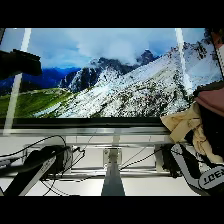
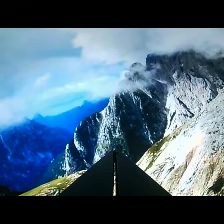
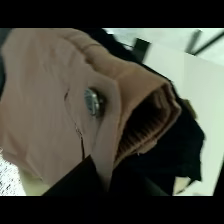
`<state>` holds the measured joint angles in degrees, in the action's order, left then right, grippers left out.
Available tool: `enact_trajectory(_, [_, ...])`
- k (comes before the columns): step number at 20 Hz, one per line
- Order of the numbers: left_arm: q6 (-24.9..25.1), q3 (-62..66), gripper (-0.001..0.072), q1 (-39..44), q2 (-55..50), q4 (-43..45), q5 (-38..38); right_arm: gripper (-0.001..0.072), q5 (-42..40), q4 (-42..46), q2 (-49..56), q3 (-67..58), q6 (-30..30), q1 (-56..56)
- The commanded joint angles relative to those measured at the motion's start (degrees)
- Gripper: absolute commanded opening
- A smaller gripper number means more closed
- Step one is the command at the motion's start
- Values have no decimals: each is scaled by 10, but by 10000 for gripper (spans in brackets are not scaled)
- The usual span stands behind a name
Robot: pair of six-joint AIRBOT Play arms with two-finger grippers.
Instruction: Fold the clothes and pants, and hang the long-sleeved shirts on hangers.
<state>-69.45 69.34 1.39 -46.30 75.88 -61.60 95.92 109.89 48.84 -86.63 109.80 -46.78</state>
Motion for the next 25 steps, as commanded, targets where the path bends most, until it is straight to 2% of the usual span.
enact_trajectory(1, [0,0,8,-1,4,2,0,135,11,26,-25,5,48,-51])
enact_trajectory(3, [0,0,8,-1,4,2,0,562,0,23,-25,5,87,-51])
enact_trajectory(4, [0,0,8,-1,4,2,0,684,-15,17,-22,5,93,-50])
enact_trajectory(7, [0,0,8,-1,4,2,0,694,-16,9,-12,5,93,-50])
enact_trajectory(8, [0,0,8,-1,4,2,0,579,-22,-3,-9,7,92,-50])
enact_trajectory(9, [0,0,8,-1,4,2,0,261,-36,-29,-6,7,91,-50])
enact_trajectory(10, [0,0,8,-1,4,2,0,42,-54,-74,-4,7,90,-50])
enact_trajectory(12, [0,0,8,-1,4,2,0,21,-104,-217,-5,7,45,-49])
enact_trajectory(14, [0,0,8,-1,4,2,0,22,-147,-401,-5,7,-41,-39])
enact_trajectory(16, [0,0,8,-1,4,2,0,22,-160,-507,-5,7,-132,12])
enact_trajectory(18, [0,0,8,-1,4,2,0,22,-146,-479,-5,7,-162,98])
enact_trajectory(21, [0,0,8,-1,4,2,0,22,-112,-309,-4,7,-163,237])
enact_trajectory(22, [0,0,8,-1,4,2,0,22,-102,-285,-4,7,-163,263])
enact_trajectory(25, [0,0,8,-1,4,2,0,22,-93,-307,-5,7,-163,287])
